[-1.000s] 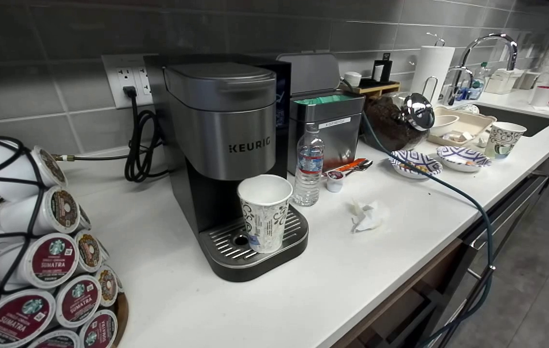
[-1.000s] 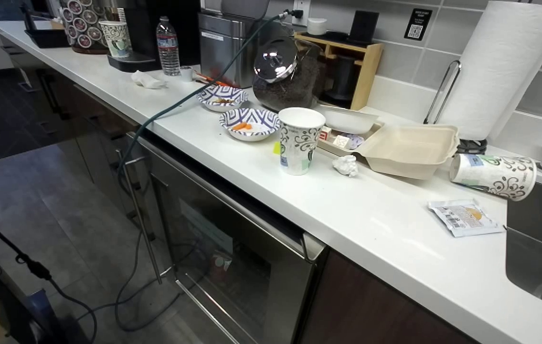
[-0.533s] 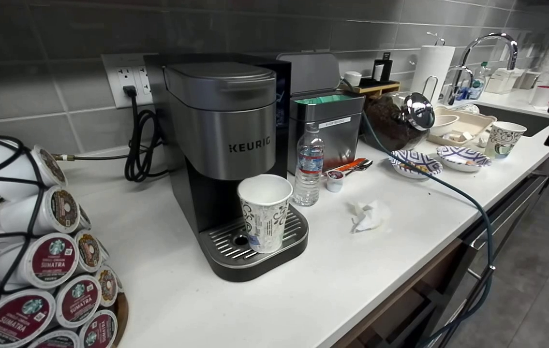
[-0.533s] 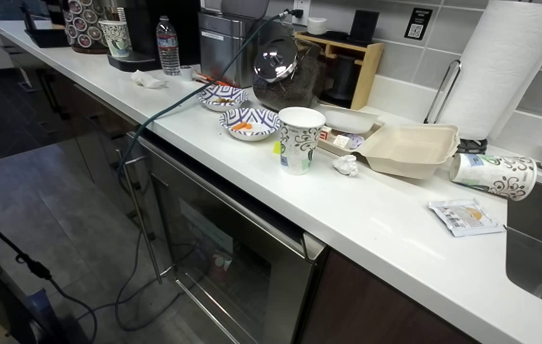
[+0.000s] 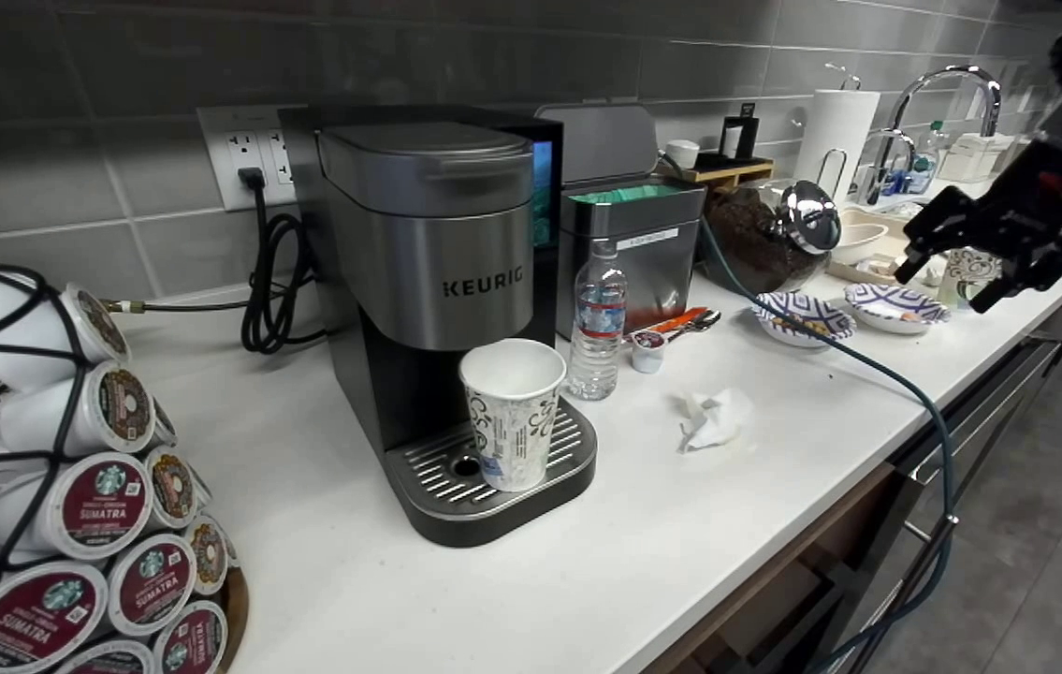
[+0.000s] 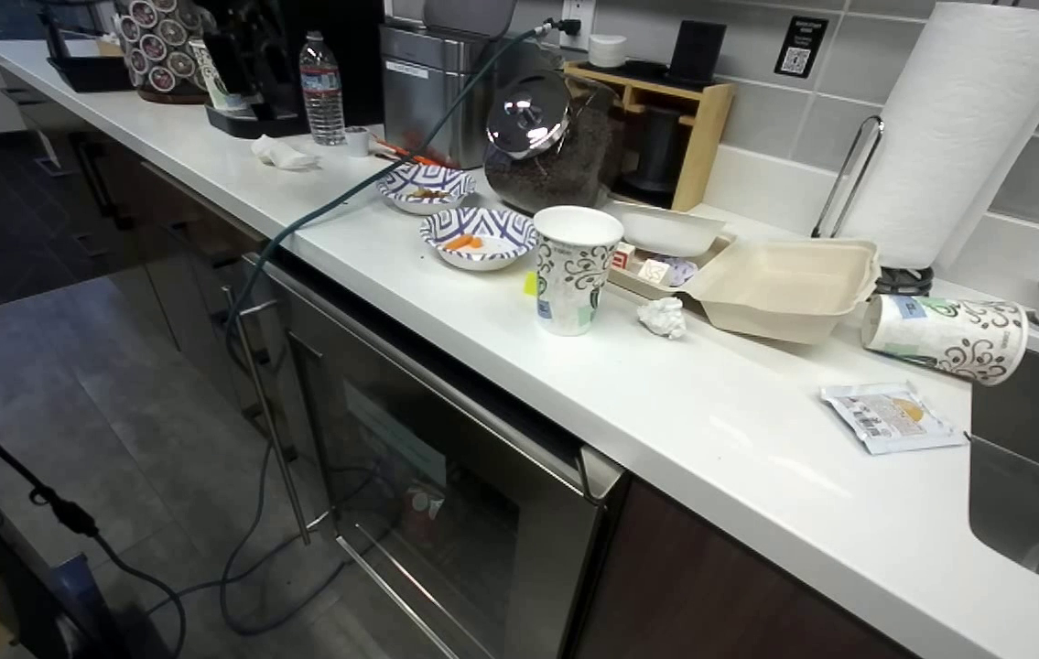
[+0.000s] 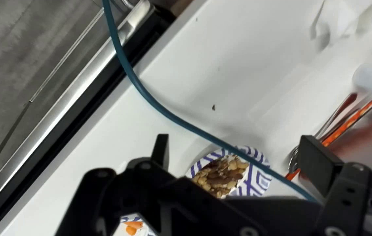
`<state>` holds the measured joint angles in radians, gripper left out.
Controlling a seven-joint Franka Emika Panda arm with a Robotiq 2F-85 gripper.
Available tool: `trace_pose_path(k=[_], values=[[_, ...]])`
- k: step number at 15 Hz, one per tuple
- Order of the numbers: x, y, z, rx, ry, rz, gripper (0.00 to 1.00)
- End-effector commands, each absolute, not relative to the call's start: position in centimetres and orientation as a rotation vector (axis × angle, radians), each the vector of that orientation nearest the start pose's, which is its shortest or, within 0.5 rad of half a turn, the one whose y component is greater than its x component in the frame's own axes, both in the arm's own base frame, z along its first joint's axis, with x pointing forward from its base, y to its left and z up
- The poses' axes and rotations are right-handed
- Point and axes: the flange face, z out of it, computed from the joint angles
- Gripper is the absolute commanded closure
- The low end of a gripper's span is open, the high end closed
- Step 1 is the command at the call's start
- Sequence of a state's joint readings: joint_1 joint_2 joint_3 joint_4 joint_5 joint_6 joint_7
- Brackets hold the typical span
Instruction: Move the left plate to the left
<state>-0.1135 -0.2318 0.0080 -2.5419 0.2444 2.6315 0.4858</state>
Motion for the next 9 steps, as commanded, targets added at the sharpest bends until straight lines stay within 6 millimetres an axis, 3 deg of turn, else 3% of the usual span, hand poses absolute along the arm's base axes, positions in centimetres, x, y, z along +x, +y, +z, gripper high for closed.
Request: trace_pose_path(k=[1,3,4,6,9], values=[[50.0,-7.4,33.7,-2.559,1.339,-0.558,0.00],[51.4,-9.5,31.4,-2.493,1.459,-0.641,0.00],[49.4,-8.0,33.5,-2.549,1.353,-0.606,0.00],[50.5,-9.2,31.4,-2.520,1.424,-0.628,0.00],[51.6,-9.5,30.4,-2.480,1.457,-0.660,0.00]])
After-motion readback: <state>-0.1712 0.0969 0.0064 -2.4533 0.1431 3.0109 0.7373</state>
